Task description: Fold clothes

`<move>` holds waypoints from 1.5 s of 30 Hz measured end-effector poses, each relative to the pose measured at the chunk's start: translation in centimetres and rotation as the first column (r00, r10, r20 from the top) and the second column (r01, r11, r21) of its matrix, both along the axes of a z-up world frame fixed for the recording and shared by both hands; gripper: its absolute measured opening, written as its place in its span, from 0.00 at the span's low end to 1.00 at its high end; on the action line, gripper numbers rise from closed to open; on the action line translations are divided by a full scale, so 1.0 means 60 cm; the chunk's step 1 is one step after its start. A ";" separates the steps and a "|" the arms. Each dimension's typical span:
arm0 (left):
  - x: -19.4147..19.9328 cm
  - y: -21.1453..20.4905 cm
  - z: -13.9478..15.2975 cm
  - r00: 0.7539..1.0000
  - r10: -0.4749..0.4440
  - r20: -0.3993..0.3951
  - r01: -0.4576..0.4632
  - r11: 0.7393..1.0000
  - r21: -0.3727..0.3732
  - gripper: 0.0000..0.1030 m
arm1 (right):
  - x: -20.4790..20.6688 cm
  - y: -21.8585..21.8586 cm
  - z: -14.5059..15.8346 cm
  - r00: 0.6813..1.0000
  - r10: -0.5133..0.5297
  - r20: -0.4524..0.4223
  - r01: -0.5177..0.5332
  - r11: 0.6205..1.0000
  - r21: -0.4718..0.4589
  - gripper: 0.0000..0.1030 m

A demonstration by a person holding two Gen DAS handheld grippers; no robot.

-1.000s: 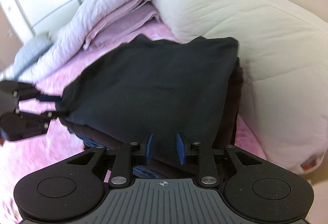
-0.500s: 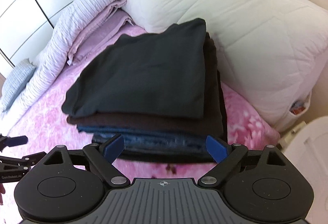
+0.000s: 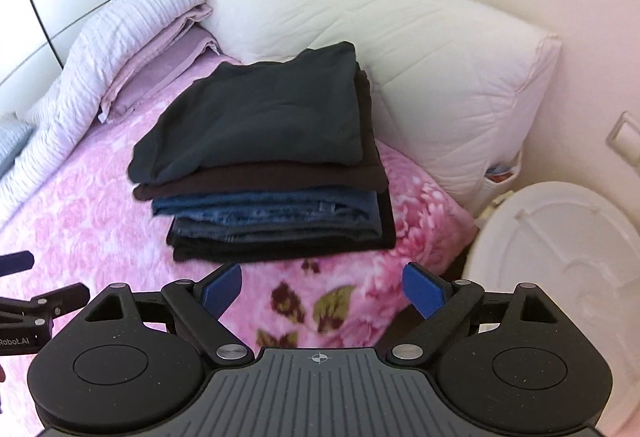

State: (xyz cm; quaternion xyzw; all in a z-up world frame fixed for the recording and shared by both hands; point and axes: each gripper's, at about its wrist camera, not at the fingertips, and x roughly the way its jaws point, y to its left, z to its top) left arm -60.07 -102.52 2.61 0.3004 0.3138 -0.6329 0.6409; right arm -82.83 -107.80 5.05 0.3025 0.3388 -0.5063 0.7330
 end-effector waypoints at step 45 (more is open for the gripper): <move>0.005 0.163 0.080 0.997 0.078 -0.026 -0.080 0.990 -0.115 0.95 | 0.057 0.197 0.073 1.000 0.016 0.001 -0.016 0.996 -0.085 0.88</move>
